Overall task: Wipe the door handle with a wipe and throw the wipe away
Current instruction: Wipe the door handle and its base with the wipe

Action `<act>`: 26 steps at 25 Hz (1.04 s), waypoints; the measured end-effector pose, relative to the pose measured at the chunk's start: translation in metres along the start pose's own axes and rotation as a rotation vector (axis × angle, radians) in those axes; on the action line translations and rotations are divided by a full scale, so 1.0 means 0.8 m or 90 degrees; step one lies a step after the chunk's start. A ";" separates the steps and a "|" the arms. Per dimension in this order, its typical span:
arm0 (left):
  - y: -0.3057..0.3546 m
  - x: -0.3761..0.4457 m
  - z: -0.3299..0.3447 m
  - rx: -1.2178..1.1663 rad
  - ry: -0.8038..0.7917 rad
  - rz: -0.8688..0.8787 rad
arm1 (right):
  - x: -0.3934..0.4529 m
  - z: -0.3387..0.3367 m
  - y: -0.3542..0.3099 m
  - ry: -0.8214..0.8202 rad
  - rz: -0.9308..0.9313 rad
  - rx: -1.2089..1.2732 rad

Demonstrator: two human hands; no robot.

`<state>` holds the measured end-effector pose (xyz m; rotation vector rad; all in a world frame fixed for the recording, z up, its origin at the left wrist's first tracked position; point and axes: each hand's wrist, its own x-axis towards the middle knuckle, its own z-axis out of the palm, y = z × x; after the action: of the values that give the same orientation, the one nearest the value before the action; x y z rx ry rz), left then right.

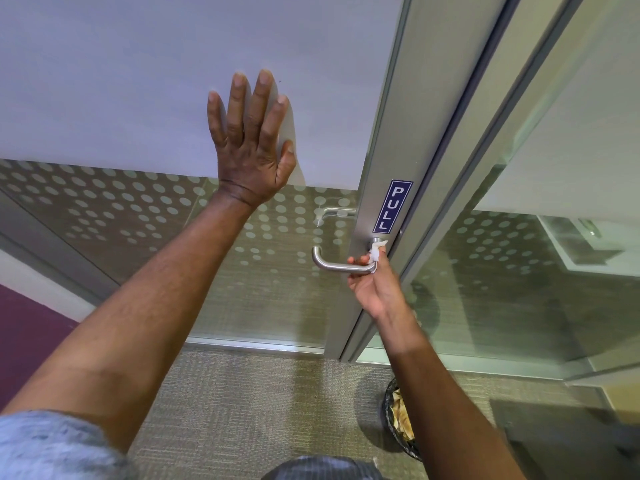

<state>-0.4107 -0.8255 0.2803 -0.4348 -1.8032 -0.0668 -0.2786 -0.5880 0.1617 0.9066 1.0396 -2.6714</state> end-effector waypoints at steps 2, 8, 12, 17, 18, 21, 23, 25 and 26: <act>-0.001 -0.001 0.000 0.007 0.003 0.003 | -0.002 0.004 0.002 0.005 0.021 0.055; 0.001 0.000 0.005 0.010 0.002 0.013 | -0.018 0.025 0.030 0.141 -0.063 -0.046; -0.002 0.000 0.004 -0.003 -0.001 -0.006 | -0.021 0.029 0.041 0.182 -0.097 -0.152; -0.004 0.000 0.000 -0.009 -0.005 -0.018 | -0.008 0.030 0.027 0.218 -0.113 -0.263; -0.003 0.000 0.000 -0.010 -0.005 -0.014 | -0.007 0.028 0.026 0.221 -0.133 -0.259; -0.003 -0.001 -0.001 0.000 -0.005 0.001 | -0.006 0.025 0.020 0.226 -0.136 -0.228; -0.001 0.000 -0.002 0.002 -0.002 0.003 | 0.000 0.019 0.010 0.207 -0.067 -0.173; 0.000 0.001 0.000 0.005 -0.004 0.001 | 0.005 0.014 0.006 0.171 -0.029 -0.103; 0.000 0.001 0.000 0.008 -0.005 0.001 | 0.003 0.013 0.009 0.161 -0.034 -0.081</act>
<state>-0.4111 -0.8253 0.2806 -0.4274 -1.8104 -0.0529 -0.2832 -0.5999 0.1619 1.2285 1.2846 -2.5444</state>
